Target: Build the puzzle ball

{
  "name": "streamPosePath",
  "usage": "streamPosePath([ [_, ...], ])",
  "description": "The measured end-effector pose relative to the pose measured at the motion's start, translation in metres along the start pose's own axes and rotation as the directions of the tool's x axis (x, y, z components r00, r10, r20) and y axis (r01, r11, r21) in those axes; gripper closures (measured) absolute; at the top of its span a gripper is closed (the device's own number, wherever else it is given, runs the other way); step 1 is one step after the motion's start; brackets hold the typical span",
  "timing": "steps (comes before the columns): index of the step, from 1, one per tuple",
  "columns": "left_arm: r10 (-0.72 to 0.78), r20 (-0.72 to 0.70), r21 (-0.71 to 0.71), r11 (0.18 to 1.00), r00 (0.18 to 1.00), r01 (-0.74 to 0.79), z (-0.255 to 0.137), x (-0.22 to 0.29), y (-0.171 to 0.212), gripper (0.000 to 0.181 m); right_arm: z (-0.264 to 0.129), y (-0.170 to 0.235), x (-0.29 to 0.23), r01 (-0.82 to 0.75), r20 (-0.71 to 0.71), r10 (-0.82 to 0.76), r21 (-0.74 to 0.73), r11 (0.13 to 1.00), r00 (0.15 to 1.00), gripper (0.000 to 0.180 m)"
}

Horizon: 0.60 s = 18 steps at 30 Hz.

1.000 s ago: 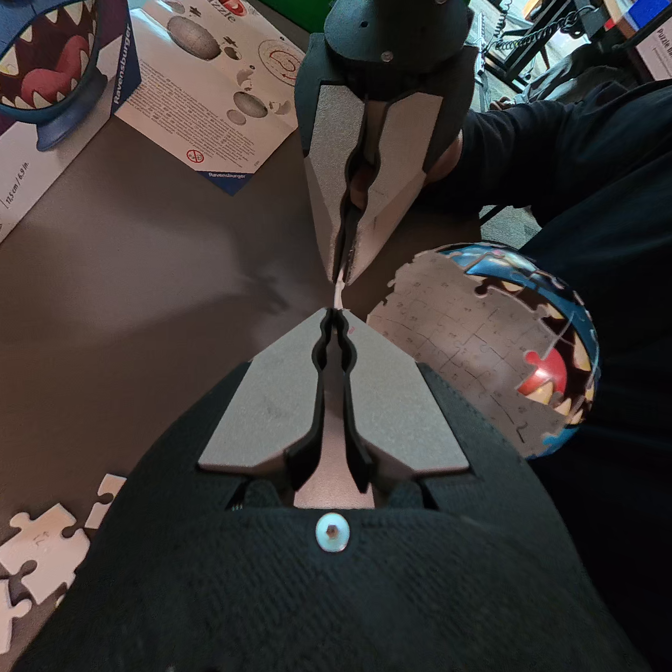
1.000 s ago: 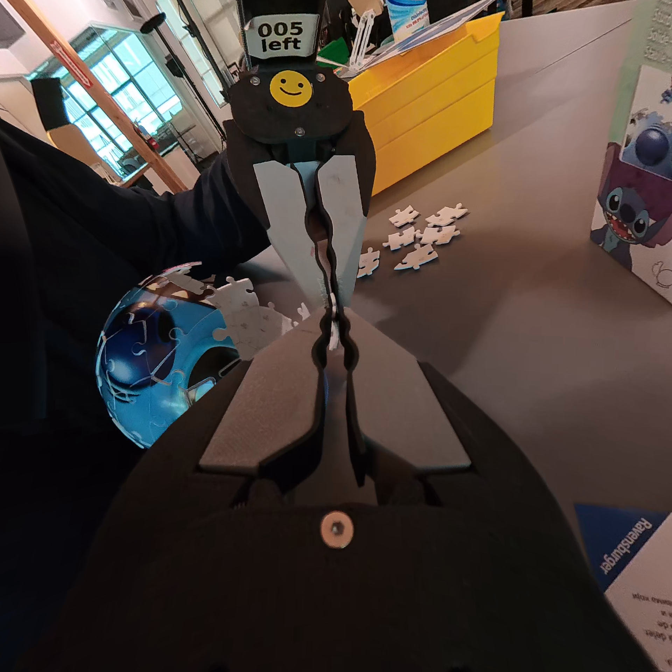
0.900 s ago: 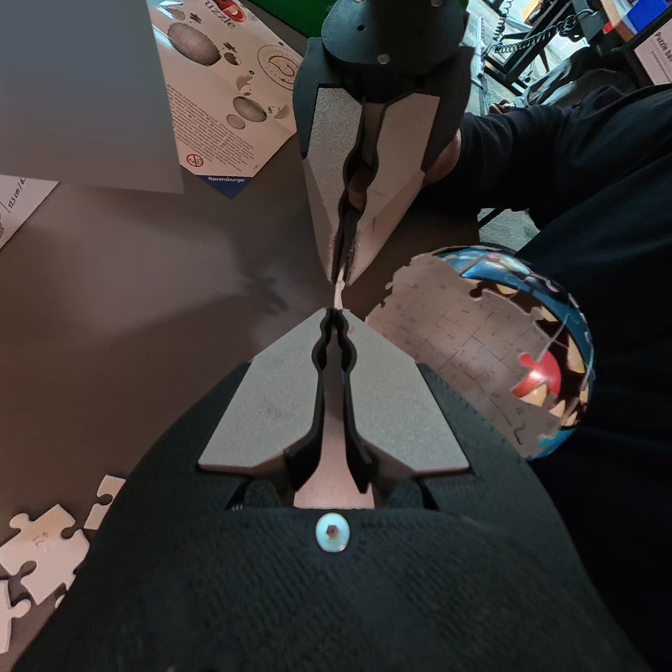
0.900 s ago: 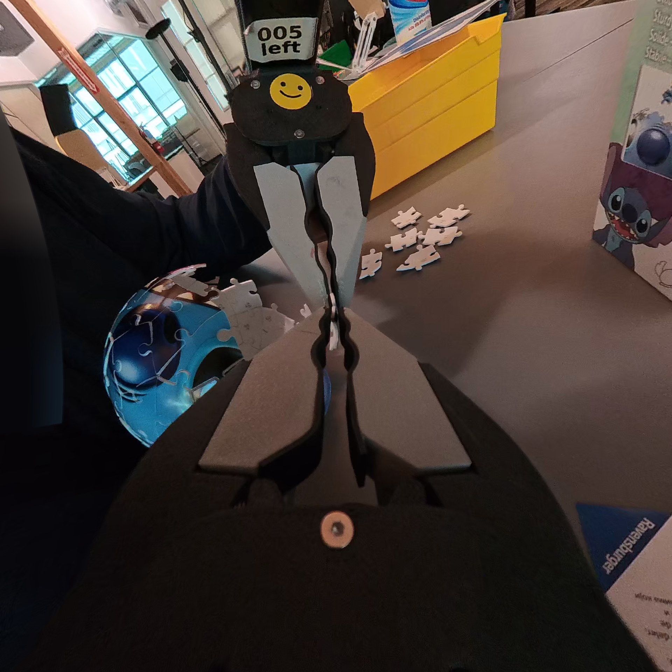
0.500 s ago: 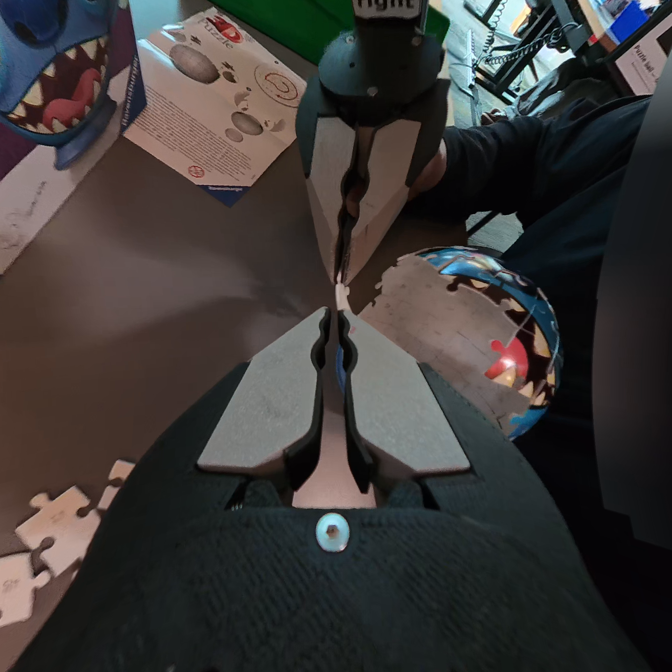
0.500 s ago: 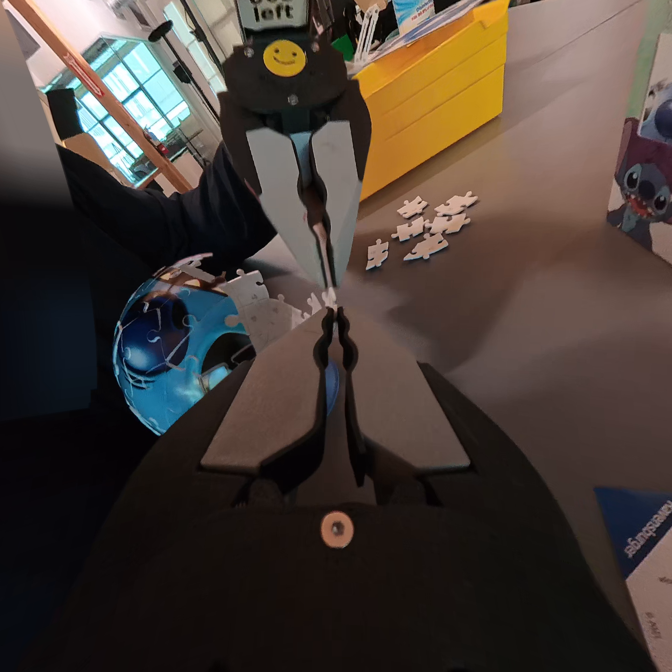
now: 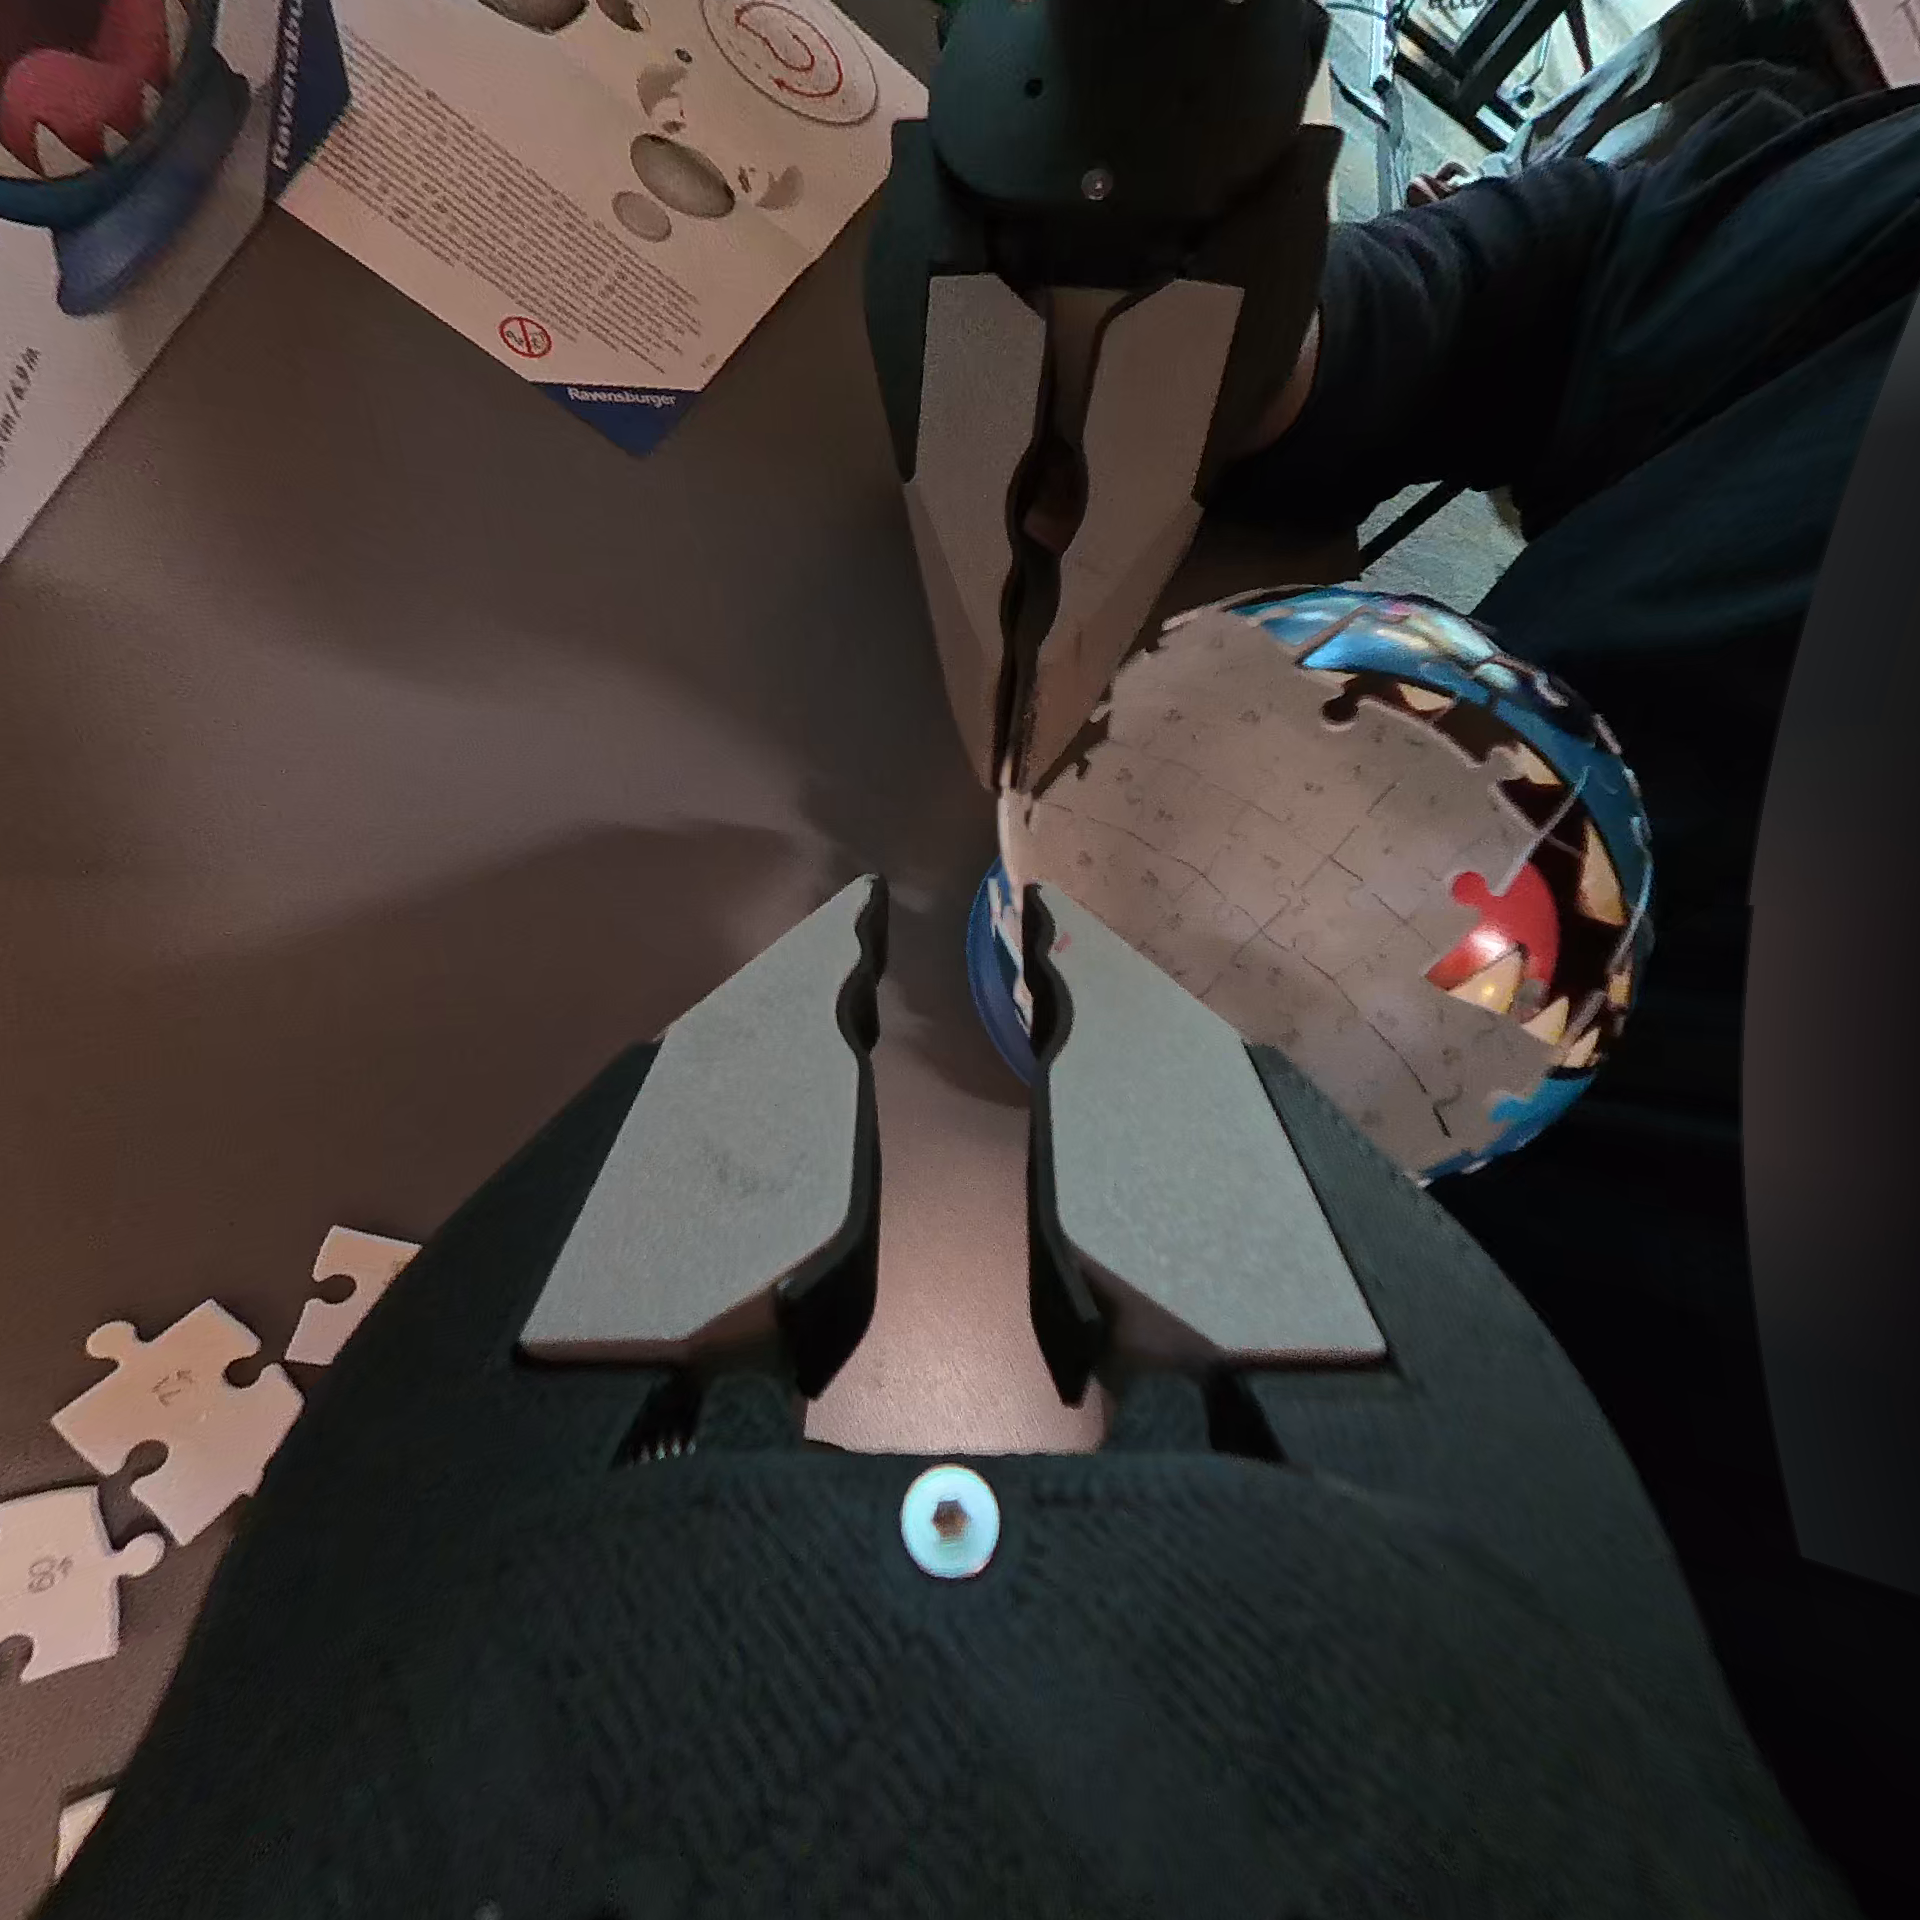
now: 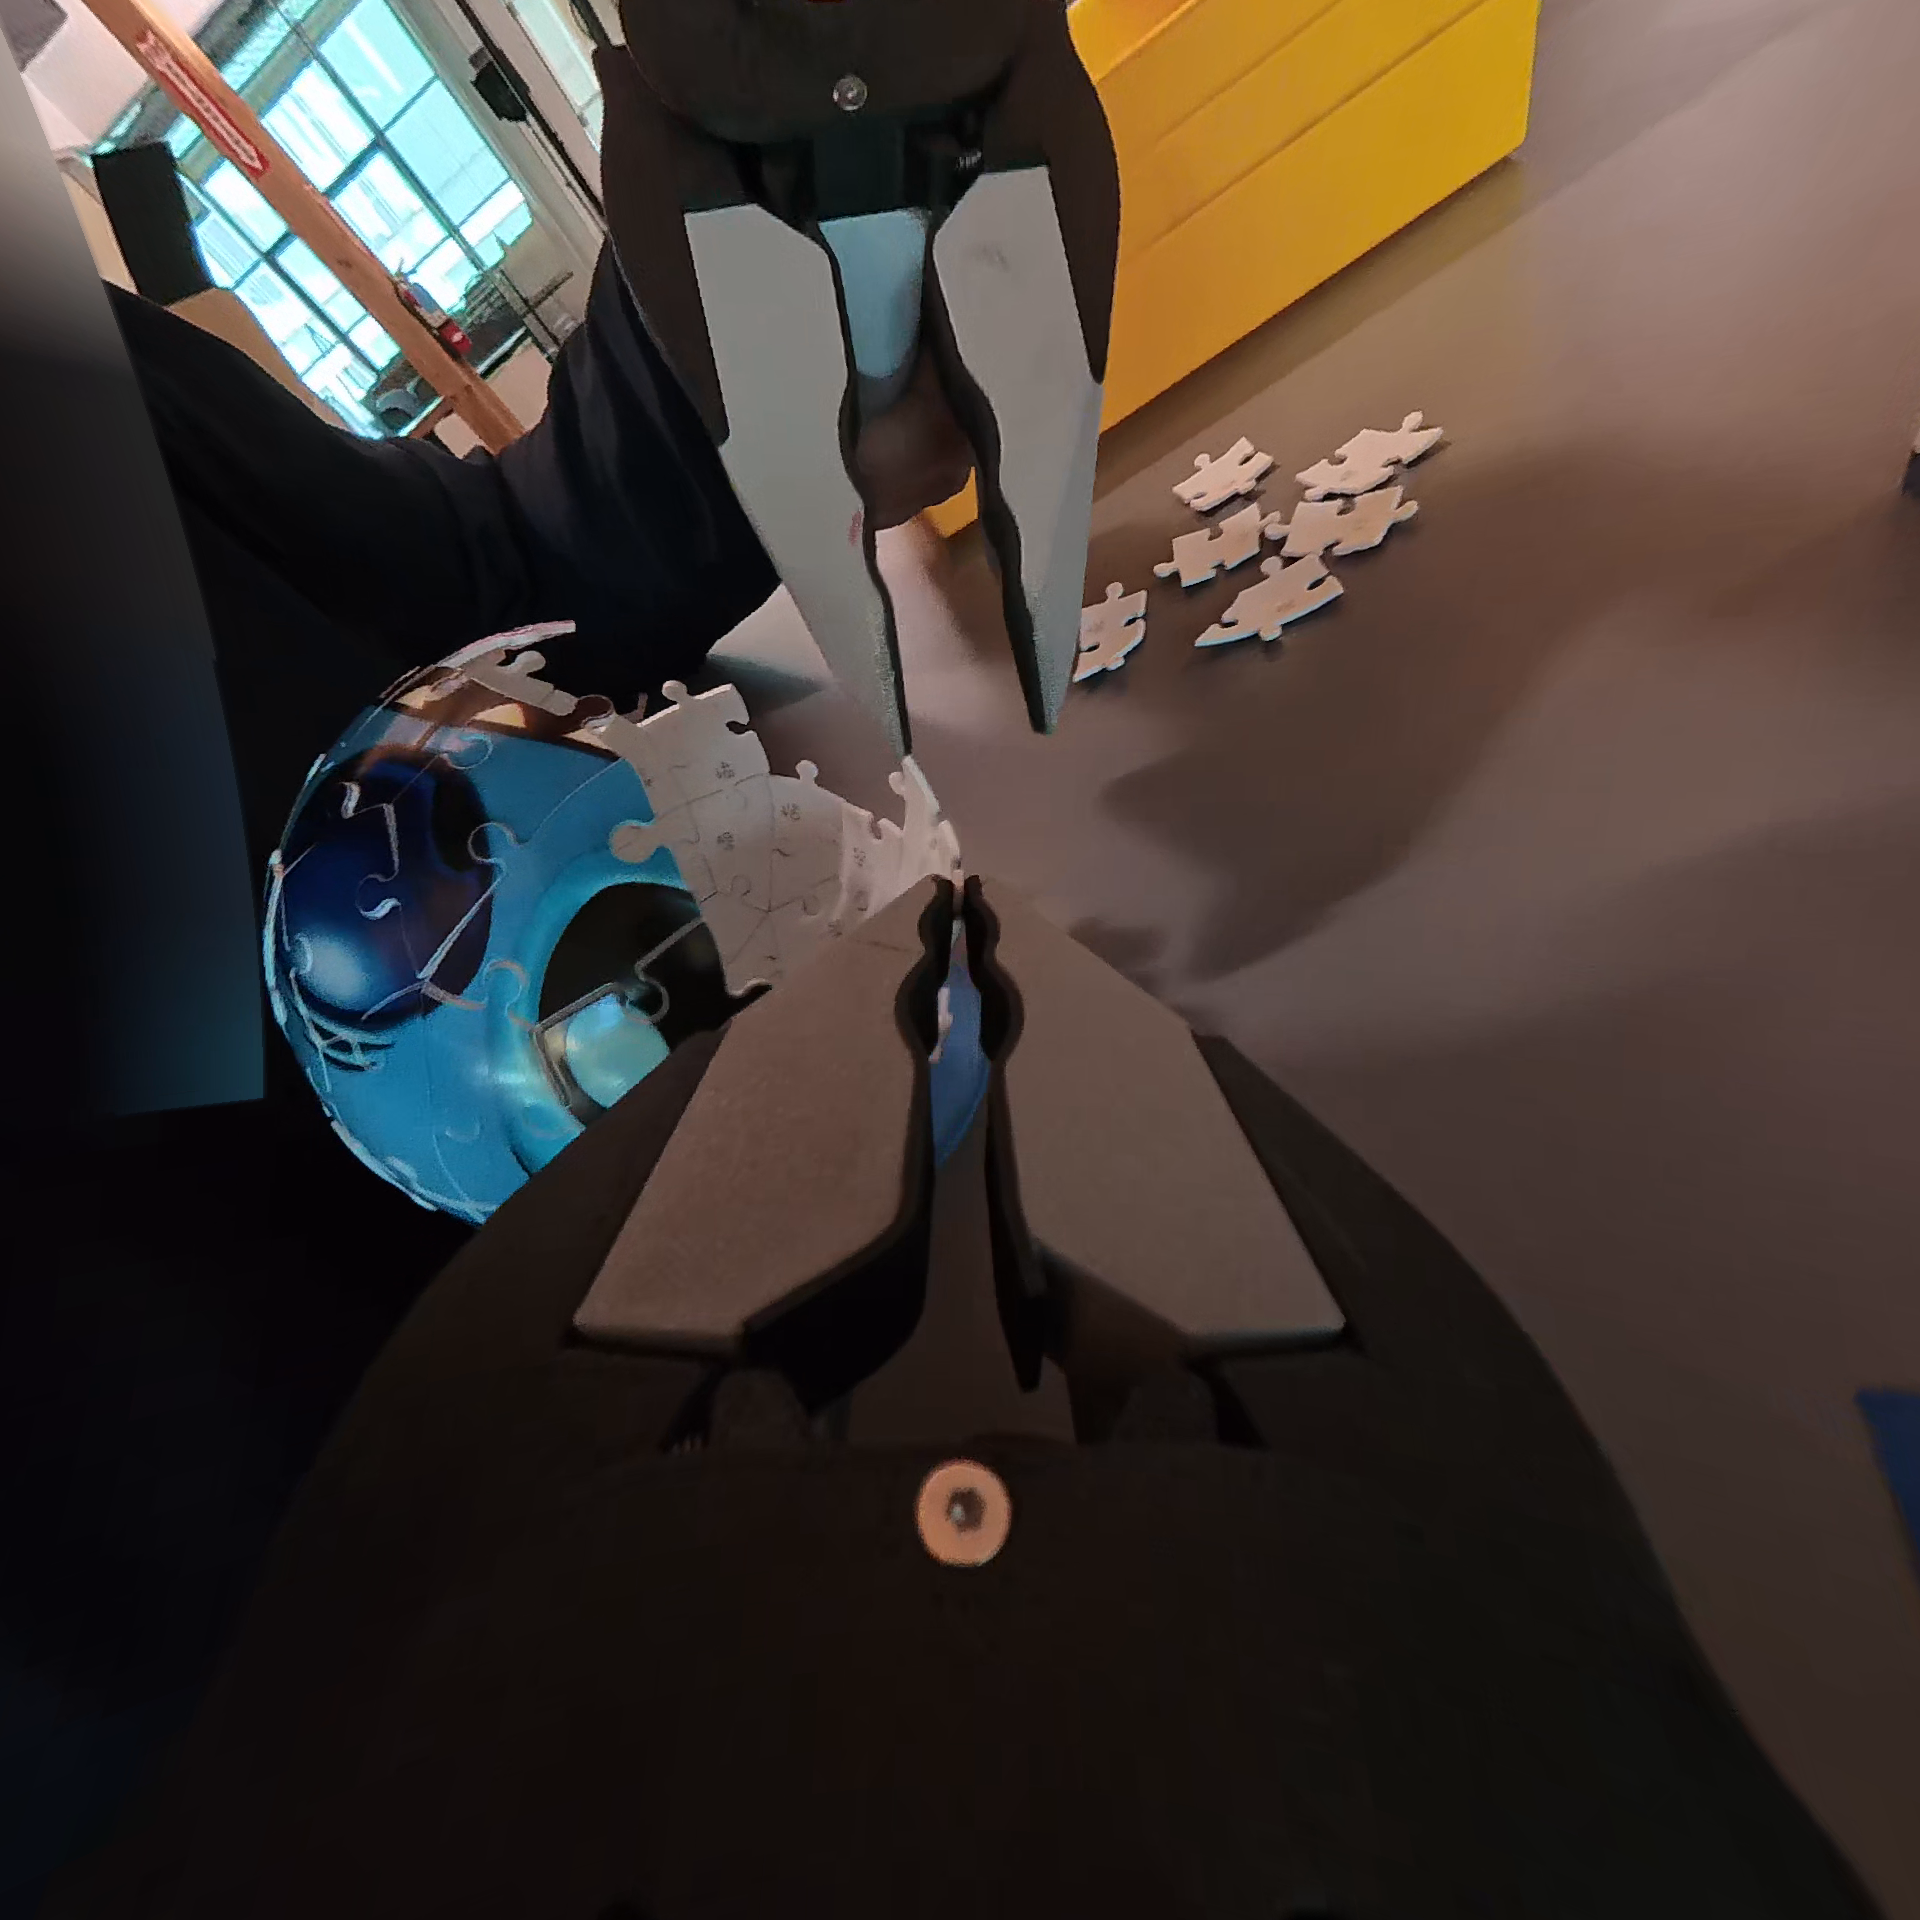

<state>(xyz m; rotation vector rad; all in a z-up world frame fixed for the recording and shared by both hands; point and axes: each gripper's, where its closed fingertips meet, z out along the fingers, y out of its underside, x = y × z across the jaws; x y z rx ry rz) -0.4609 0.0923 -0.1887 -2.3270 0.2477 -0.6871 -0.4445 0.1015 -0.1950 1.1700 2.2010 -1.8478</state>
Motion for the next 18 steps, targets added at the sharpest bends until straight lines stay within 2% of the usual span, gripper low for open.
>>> streamPosePath([
  [18, -0.009, -0.010, 0.028, 1.000, 1.000, 0.009, -0.0034, -0.0019, -0.0034, 0.160, -0.0045, -0.0023, 0.0027, -0.057, -0.003, 0.057, 0.029, 0.998, 0.998, 0.180],
])
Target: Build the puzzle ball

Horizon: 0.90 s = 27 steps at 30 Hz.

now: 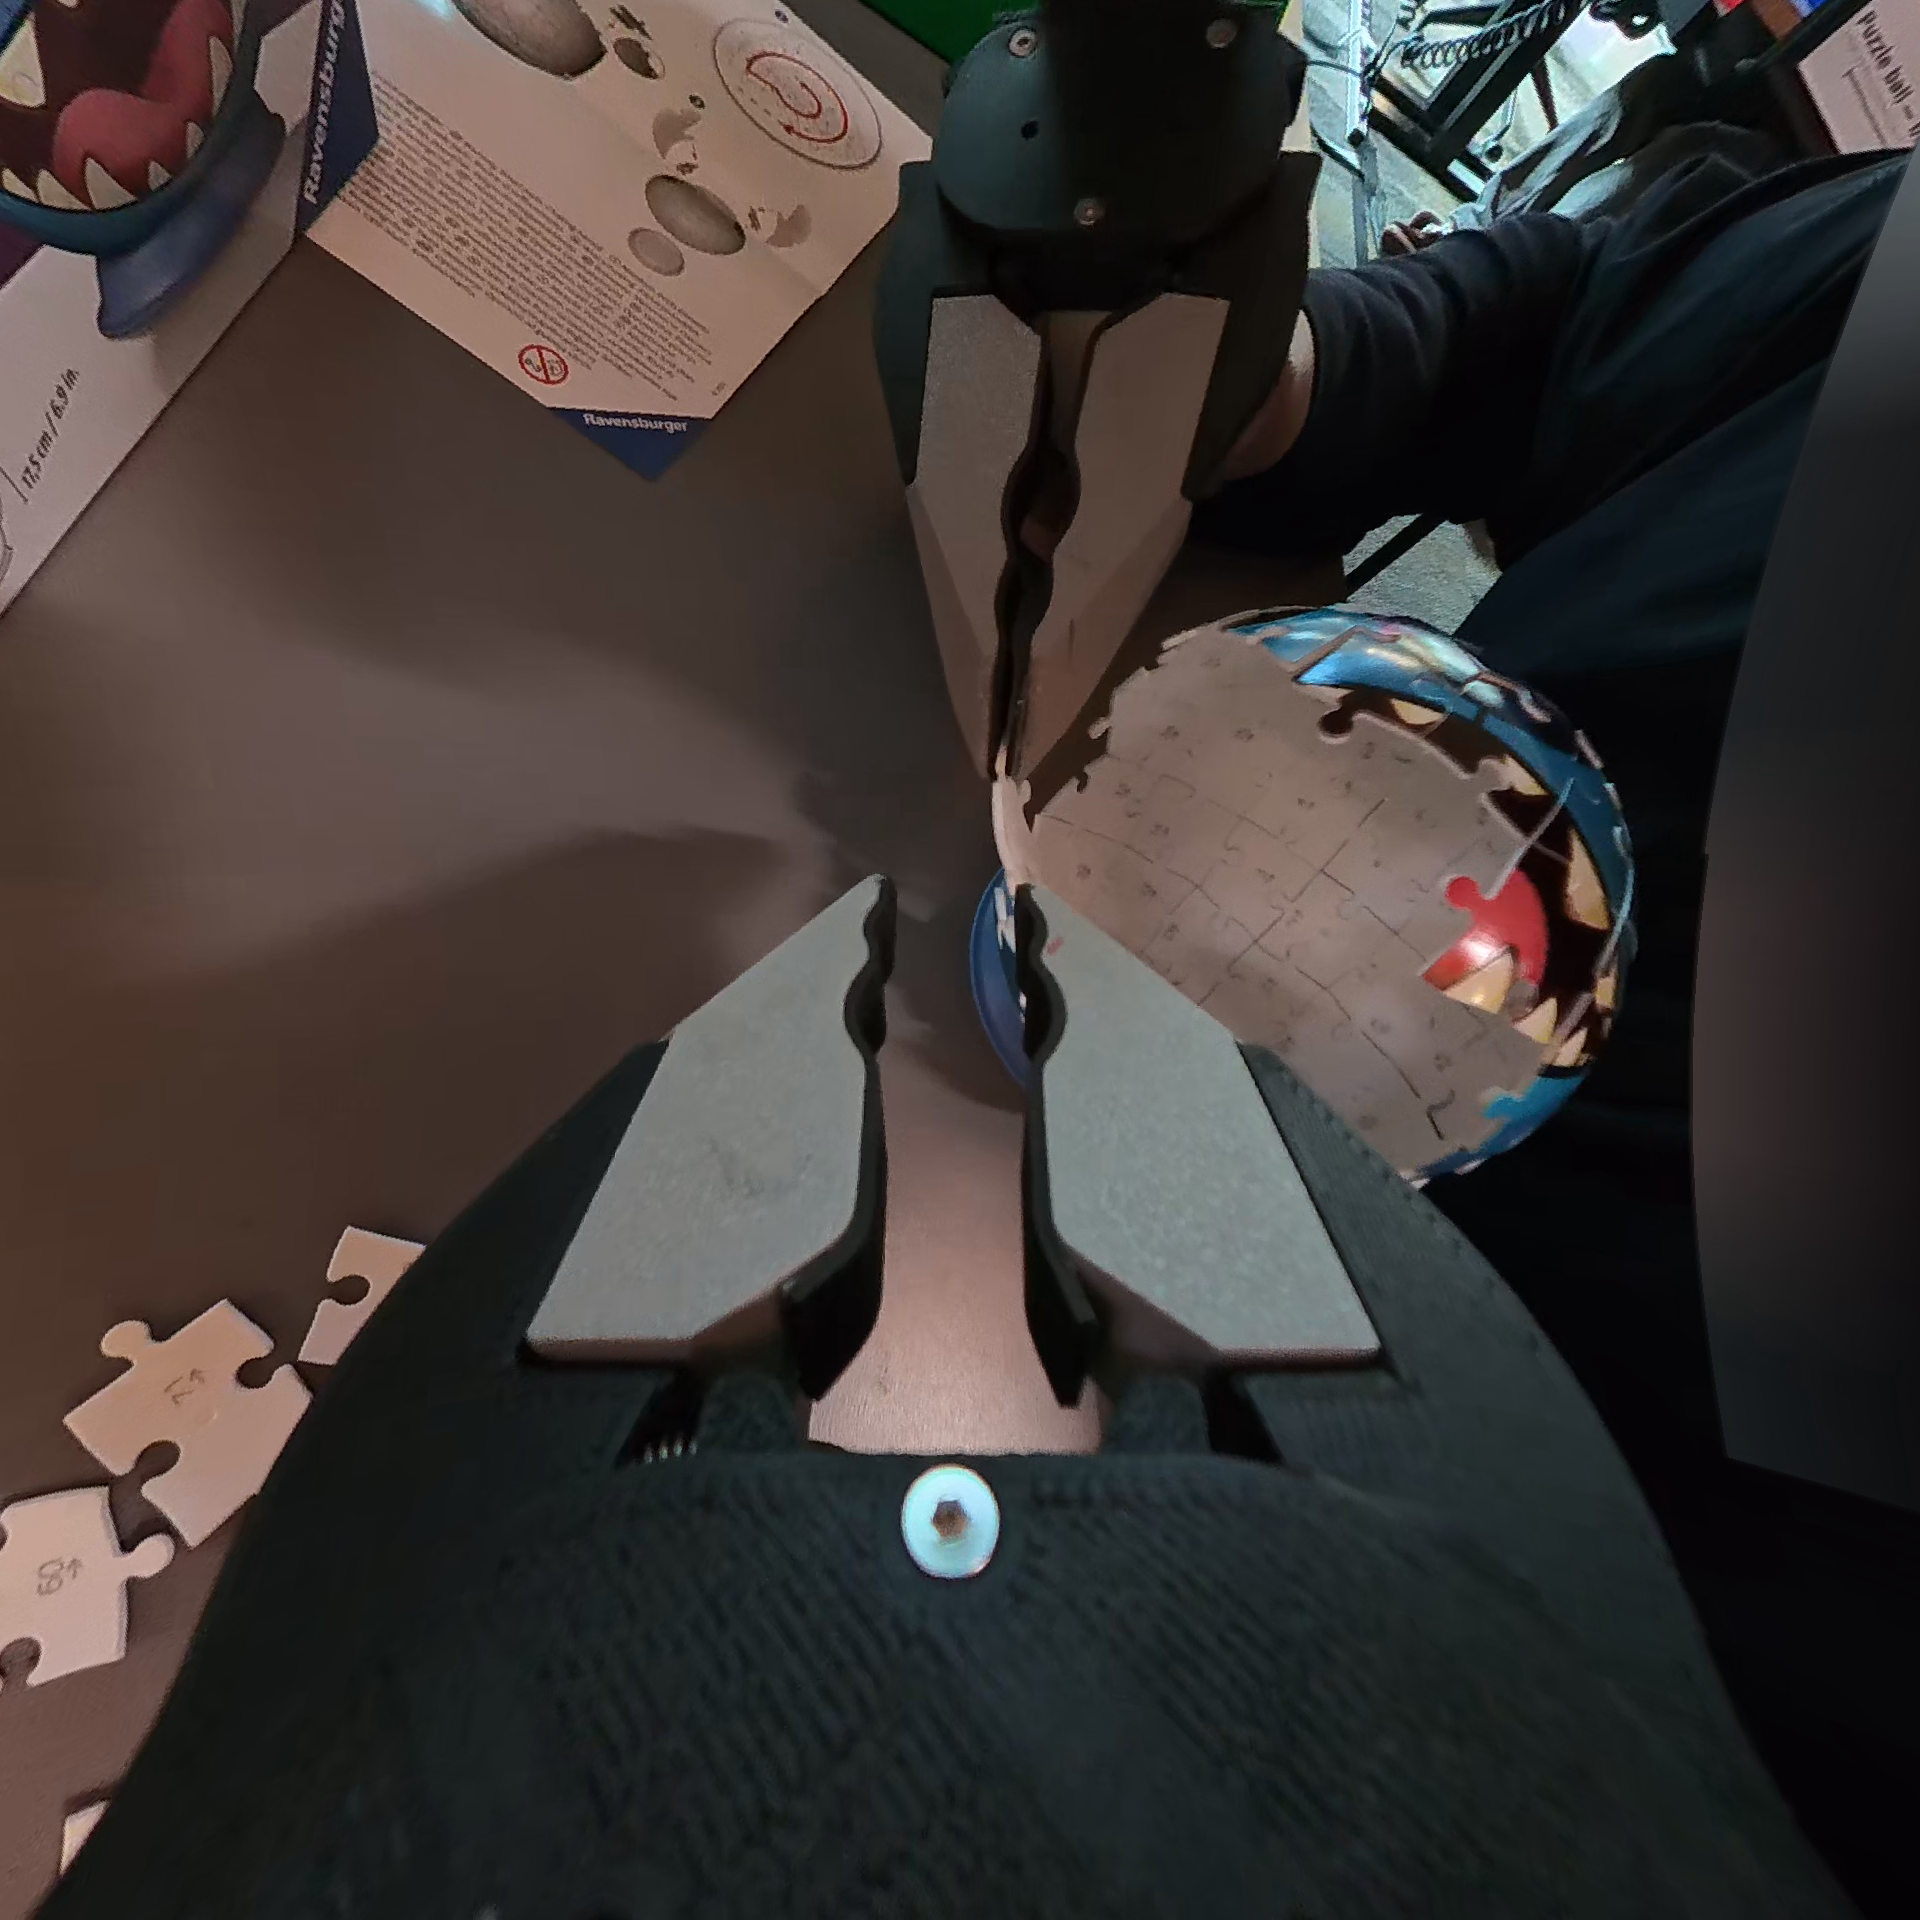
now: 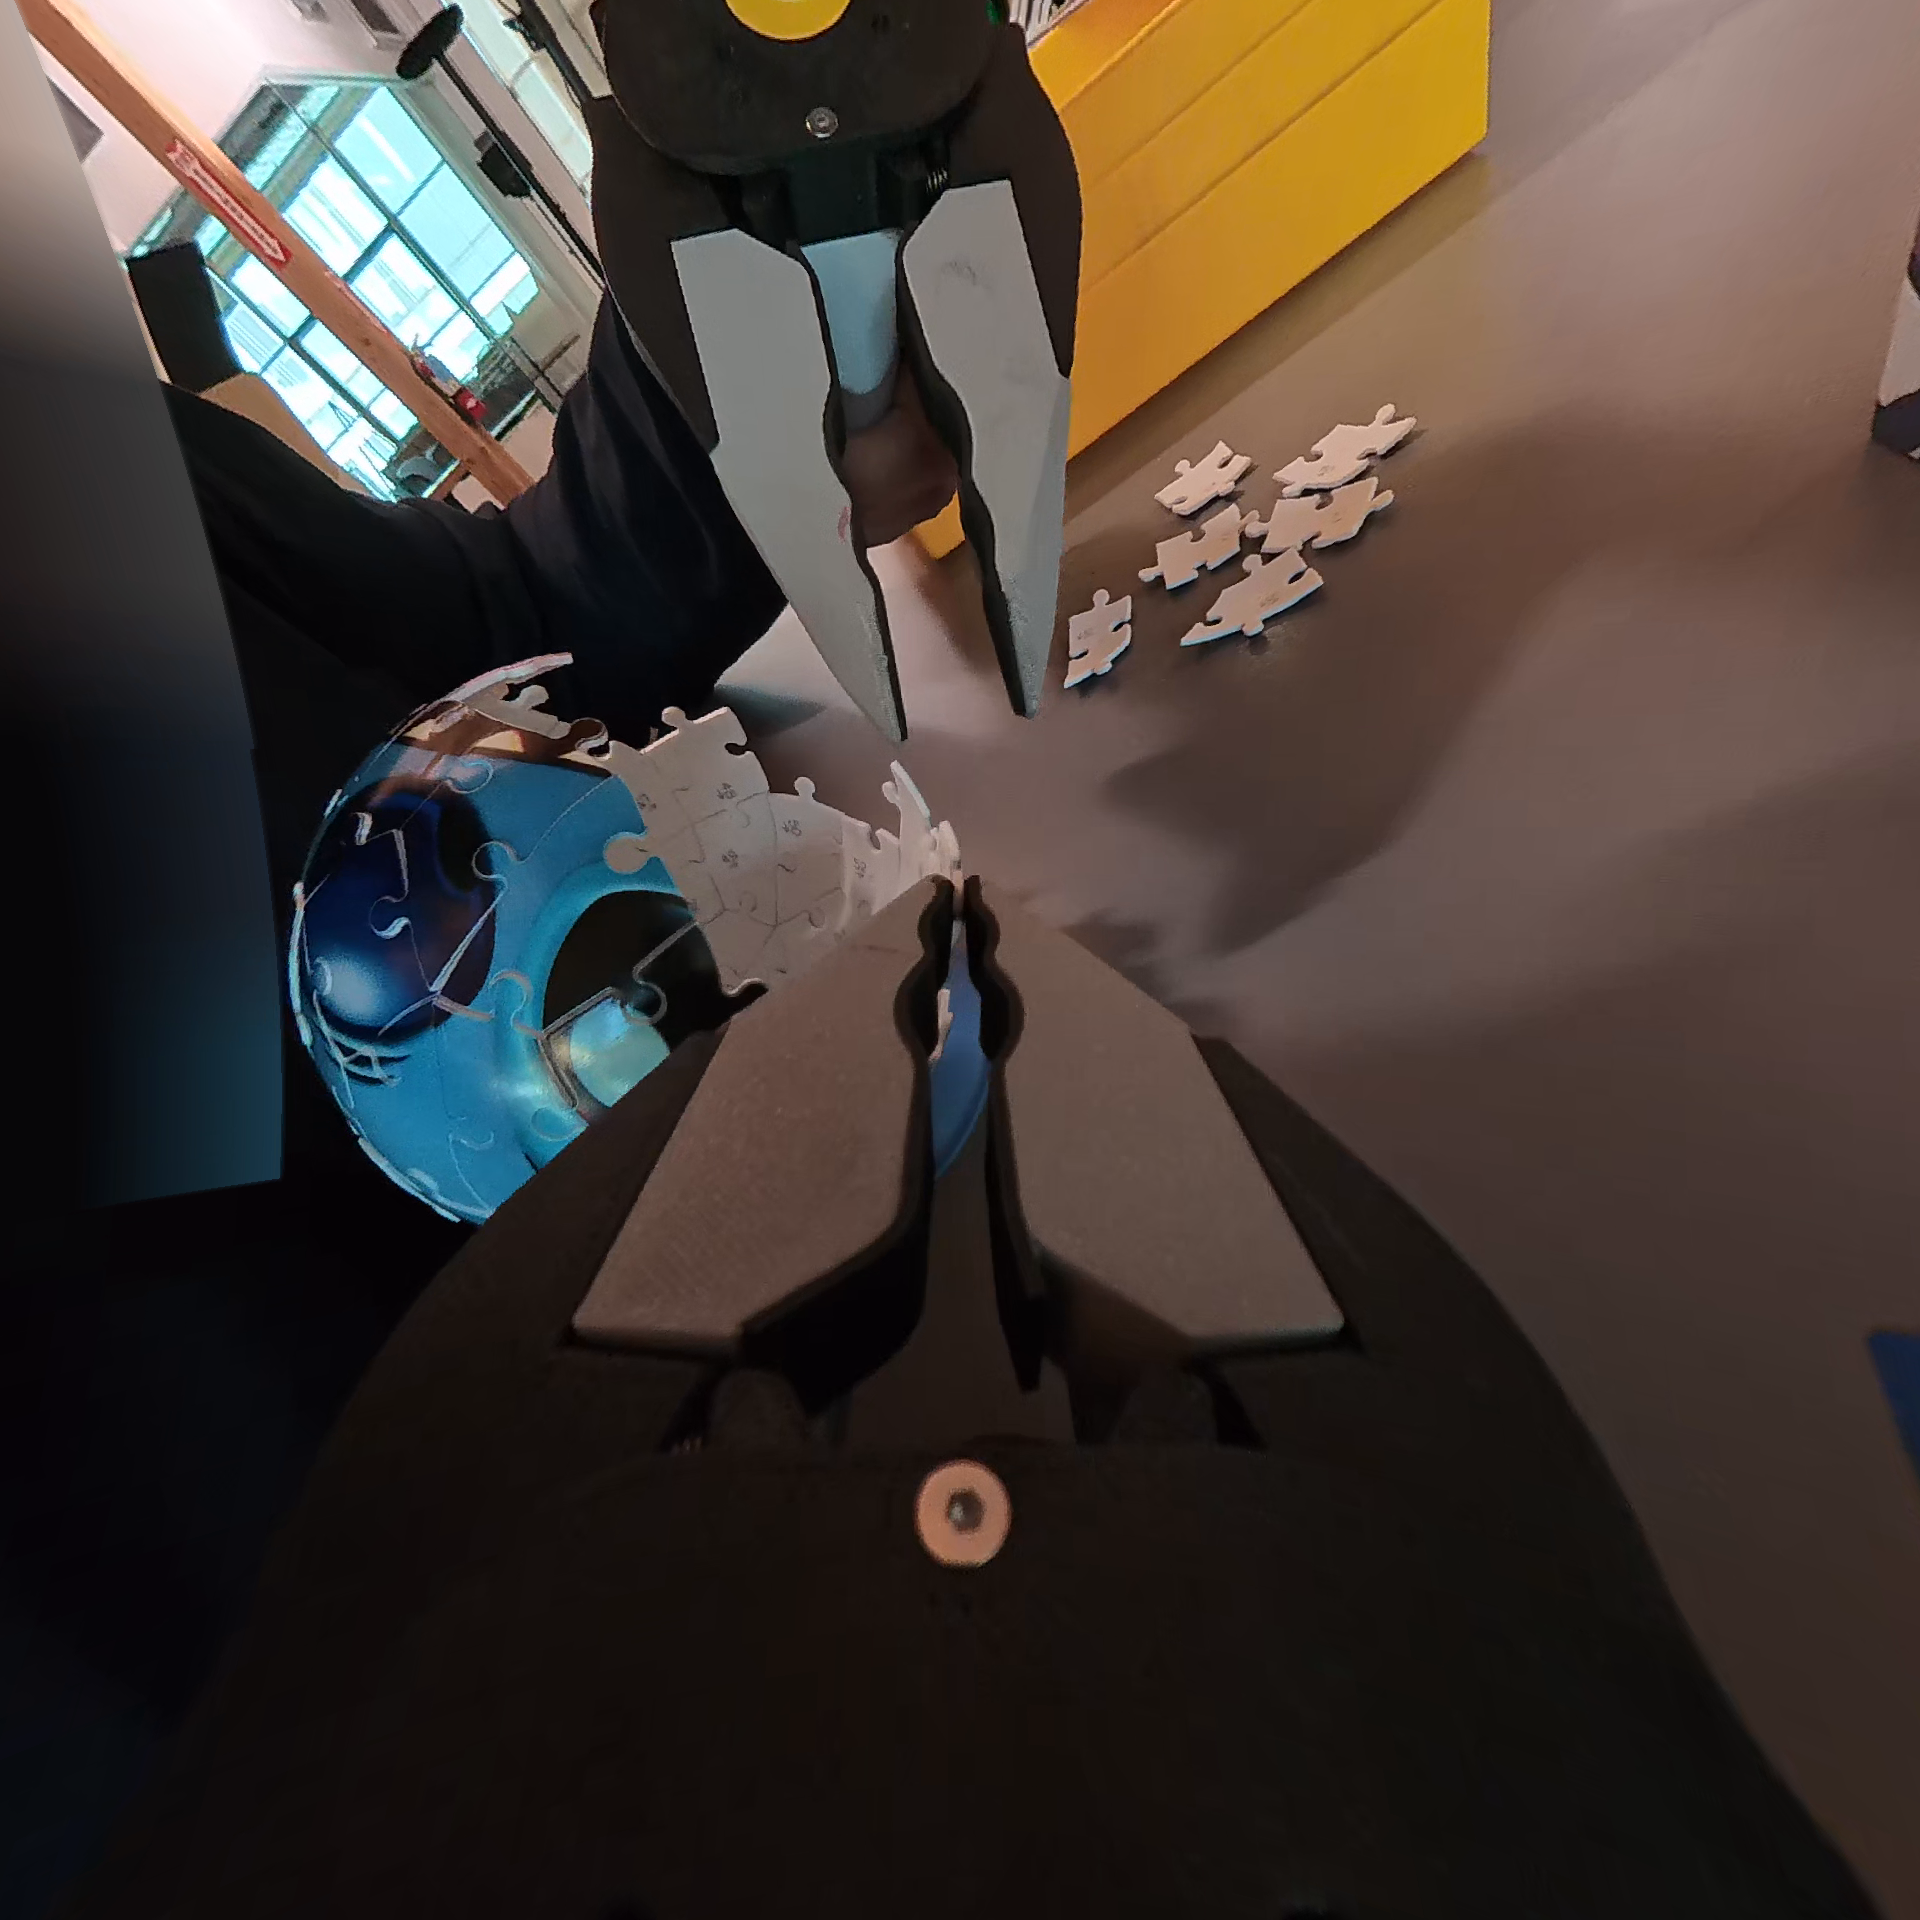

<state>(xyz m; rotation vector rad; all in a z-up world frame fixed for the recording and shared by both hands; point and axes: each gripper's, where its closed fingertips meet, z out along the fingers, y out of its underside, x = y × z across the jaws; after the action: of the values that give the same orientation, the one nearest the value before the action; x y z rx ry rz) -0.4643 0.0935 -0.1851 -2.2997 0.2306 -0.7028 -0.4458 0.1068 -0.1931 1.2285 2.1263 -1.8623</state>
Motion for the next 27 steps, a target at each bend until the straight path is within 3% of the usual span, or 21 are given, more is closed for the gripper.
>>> streamPosePath([
  [27, -0.005, 0.019, -0.004, 1.000, 1.000, 0.006, 0.0009, -0.0061, 0.0015, 0.163, -0.0011, -0.0012, 0.0033, -0.061, 0.008, 0.060, 0.018, 0.998, 0.998, 0.180],
])
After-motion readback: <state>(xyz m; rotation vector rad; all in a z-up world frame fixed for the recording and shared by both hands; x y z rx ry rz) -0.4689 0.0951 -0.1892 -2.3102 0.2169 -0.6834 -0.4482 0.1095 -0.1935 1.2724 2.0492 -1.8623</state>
